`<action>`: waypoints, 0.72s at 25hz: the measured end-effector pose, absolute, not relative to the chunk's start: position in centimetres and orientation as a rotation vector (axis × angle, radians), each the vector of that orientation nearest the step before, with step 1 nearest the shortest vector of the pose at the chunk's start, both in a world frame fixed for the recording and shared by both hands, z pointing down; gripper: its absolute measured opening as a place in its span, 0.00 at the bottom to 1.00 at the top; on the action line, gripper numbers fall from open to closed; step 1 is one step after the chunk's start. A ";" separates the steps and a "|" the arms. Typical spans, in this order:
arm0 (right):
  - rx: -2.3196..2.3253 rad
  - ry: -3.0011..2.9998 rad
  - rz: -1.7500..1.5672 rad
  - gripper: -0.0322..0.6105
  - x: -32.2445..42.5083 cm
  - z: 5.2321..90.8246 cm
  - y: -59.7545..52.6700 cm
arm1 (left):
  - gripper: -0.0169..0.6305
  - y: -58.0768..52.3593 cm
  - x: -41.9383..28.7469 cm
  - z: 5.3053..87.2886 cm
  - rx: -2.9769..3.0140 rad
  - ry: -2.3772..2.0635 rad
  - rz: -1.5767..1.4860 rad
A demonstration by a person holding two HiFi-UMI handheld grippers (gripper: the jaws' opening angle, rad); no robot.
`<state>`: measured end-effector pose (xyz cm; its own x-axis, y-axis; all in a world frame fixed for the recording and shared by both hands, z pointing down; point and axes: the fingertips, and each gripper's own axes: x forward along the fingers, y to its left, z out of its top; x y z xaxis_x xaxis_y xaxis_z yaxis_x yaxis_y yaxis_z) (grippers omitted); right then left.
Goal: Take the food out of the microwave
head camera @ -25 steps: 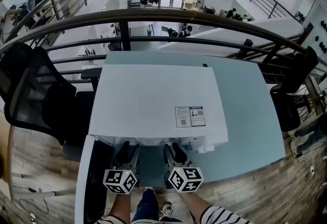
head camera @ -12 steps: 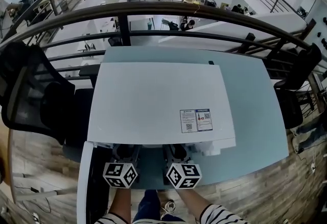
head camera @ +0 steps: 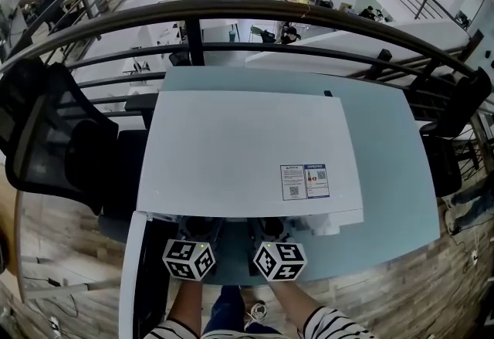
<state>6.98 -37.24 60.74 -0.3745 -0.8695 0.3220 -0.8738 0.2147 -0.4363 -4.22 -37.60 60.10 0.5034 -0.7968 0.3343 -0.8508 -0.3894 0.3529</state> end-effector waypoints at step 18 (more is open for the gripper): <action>1.689 -2.462 0.922 0.28 6.8 60.1 -33.5 | 0.28 -33.2 -4.4 59.5 2.226 -1.354 0.132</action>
<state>6.79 -33.49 60.09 -0.4155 -0.8470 0.3317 -0.8566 0.2416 -0.4560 -4.37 -33.24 59.45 0.4940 -0.7984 0.3442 -0.8500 -0.3602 0.3844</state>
